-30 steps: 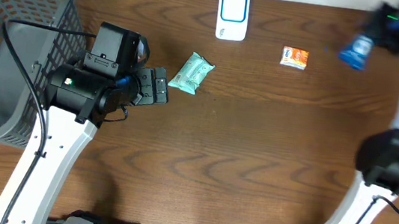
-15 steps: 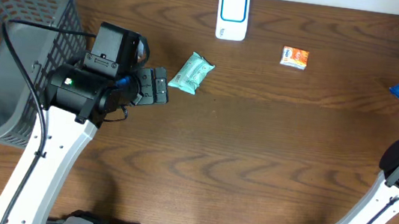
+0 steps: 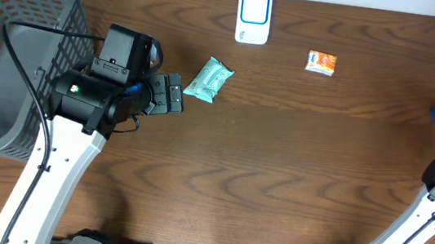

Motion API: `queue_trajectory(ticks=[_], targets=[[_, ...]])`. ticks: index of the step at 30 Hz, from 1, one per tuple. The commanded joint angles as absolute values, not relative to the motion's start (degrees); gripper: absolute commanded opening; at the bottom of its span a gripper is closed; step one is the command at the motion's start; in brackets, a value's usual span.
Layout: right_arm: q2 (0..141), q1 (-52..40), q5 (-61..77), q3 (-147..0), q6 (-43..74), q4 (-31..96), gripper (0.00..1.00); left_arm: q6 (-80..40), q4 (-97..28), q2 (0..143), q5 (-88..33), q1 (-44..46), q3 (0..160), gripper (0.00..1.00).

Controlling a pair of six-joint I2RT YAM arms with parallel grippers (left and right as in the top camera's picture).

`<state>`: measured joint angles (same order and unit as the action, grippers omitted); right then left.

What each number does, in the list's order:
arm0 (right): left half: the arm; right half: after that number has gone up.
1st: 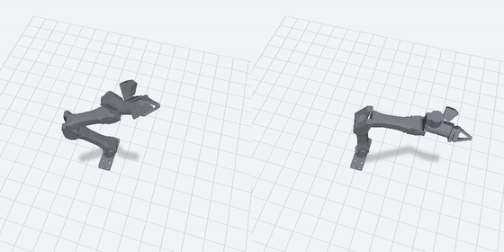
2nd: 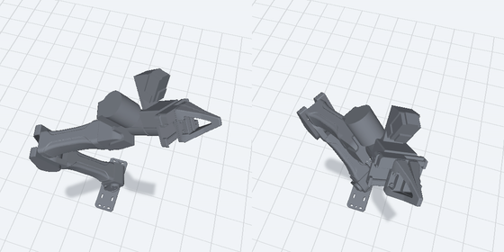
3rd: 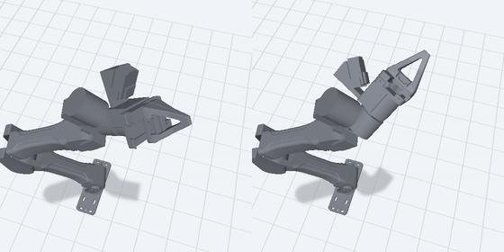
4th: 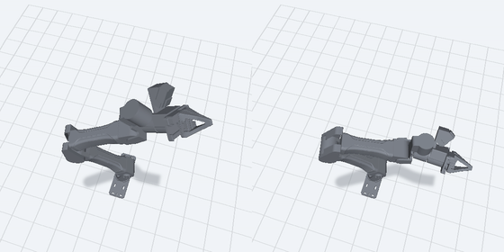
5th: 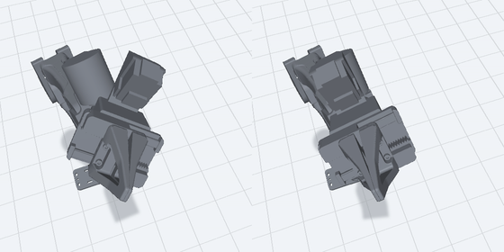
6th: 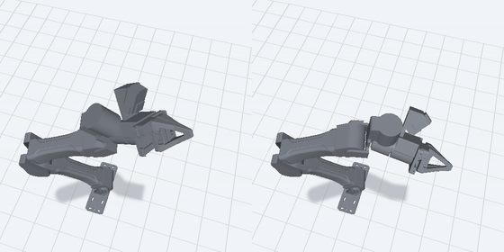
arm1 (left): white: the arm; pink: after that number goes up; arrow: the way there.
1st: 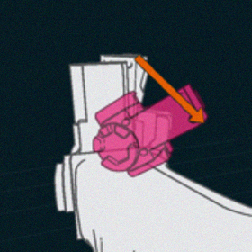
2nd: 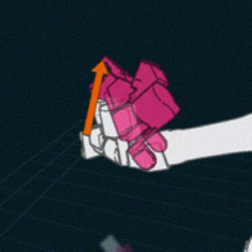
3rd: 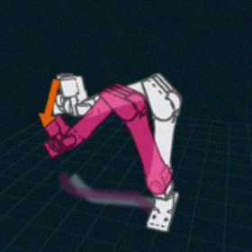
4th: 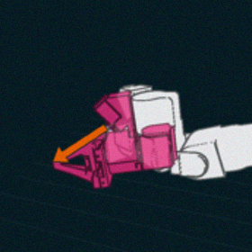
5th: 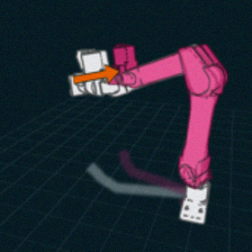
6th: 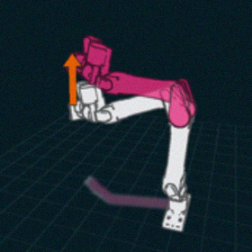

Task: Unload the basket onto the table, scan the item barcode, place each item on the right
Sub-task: 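Carry the Oreo pack to the far right and drop it, then move the right gripper to the orange tissue pack and grasp it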

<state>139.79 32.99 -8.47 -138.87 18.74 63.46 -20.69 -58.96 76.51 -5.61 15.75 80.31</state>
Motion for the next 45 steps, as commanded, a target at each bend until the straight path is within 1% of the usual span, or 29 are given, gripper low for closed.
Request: queue_trajectory(ticks=[1, 3, 5, 9, 12, 13, 16, 19, 22, 26, 28, 30, 35, 37, 40, 45], targets=[[140.4, 34.1, -10.1, -138.9, 18.4, 64.6, 0.96, -19.7, -59.1, 76.8, -4.8, 15.4, 80.5, 0.98], [140.4, 34.1, -8.7, -138.9, 18.3, 65.6, 0.99, -19.7, -59.1, 76.8, -4.9, 15.4, 80.5, 0.98], [140.4, 34.0, -4.2, -138.9, 16.8, 66.7, 0.99, -19.7, -59.1, 76.8, -4.9, 15.4, 80.5, 0.98], [140.4, 33.1, 11.9, -138.9, 12.4, 68.7, 0.99, -19.7, -59.1, 76.8, -4.9, 15.4, 80.5, 0.98], [140.4, 31.2, 21.7, -138.9, 12.1, 70.8, 0.99, -19.7, -59.1, 76.8, -4.9, 15.4, 80.5, 0.98], [140.4, 30.5, 23.2, -138.9, 12.1, 71.6, 0.99, -19.7, -59.1, 76.8, -4.8, 15.4, 80.5, 0.98], [140.4, 27.5, 24.1, -138.9, 12.0, 74.7, 0.99, -19.7, -59.1, 76.8, -4.9, 15.4, 80.5, 0.98], [140.6, 23.6, 24.1, -138.9, 9.3, 76.5, 0.99, -19.7, -59.1, 76.8, -4.9, 15.4, 80.5, 0.98], [140.7, 19.2, 24.1, -138.6, 7.6, 76.8, 0.99, -19.7, -59.1, 76.8, -4.9, 15.4, 80.5, 0.98], [140.7, 12.8, 24.1, -136.3, 8.4, 74.8, 0.99, -19.7, -59.1, 76.8, -4.8, 15.4, 80.5, 0.98], [140.7, 10.2, 23.5, -134.3, 9.9, 71.8, 0.99, -19.7, -59.1, 76.8, -4.8, 15.4, 80.5, 0.98], [140.7, 7.6, 21.1, -131.3, 14.9, 68.0, 0.99, -19.7, -59.1, 76.8, -4.8, 15.4, 80.5, 0.98], [140.7, 4.4, 16.3, -125.5, 27.0, 61.7, 0.99, -19.7, -59.1, 76.8, -4.8, 15.4, 80.5, 0.98], [140.7, 3.9, 16.1, -123.1, 29.9, 58.6, 0.93, -19.7, -59.1, 76.8, -4.9, 15.4, 80.5, 0.98], [140.7, 3.4, 16.1, -120.1, 34.5, 55.4, 0.77, -19.7, -59.1, 76.8, -4.8, 15.4, 80.5, 0.98], [140.7, 3.4, 16.1, -116.4, 43.9, 50.9, 0.65, -19.7, -59.1, 76.8, -4.8, 15.4, 80.5, 0.97]])
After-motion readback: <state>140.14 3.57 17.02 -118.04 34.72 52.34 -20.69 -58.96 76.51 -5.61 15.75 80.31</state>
